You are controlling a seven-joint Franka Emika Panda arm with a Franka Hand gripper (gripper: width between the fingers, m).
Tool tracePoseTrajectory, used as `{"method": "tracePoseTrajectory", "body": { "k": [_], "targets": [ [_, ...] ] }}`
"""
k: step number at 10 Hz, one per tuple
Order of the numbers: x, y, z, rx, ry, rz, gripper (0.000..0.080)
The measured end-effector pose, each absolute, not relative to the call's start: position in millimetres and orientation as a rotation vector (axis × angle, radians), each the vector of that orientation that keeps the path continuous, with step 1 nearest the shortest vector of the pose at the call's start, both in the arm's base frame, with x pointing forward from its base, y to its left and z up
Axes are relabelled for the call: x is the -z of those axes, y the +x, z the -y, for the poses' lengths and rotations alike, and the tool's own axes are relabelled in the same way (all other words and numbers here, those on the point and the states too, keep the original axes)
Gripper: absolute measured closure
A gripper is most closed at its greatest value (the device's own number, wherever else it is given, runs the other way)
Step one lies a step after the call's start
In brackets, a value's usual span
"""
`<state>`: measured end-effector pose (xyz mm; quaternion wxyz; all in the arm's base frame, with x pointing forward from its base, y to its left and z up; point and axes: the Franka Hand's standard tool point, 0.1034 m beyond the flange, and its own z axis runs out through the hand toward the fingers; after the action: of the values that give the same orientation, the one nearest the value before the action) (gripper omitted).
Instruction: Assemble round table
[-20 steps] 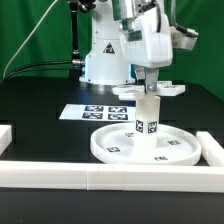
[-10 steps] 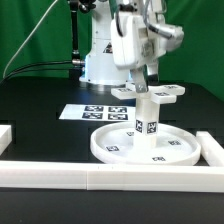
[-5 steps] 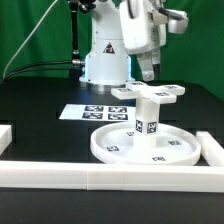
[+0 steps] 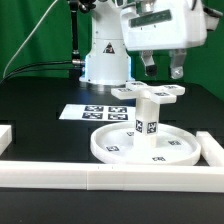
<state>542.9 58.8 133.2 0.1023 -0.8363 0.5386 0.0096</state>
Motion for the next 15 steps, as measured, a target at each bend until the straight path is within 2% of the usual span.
{"method": "tracePoseTrajectory", "body": {
  "k": [4,8,13,15],
  "targets": [
    [-131.7,543,-57,0.024,-2.693,-1.175,0.0151],
    [-127.4,548,-60,0.106,-2.953,-0.406,0.0151],
    [-126.4,549,-57,0.134,-2.998,0.062,0.0151],
    [-126.2,550,-49,0.153,-2.988,0.495,0.0151]
  ]
}}
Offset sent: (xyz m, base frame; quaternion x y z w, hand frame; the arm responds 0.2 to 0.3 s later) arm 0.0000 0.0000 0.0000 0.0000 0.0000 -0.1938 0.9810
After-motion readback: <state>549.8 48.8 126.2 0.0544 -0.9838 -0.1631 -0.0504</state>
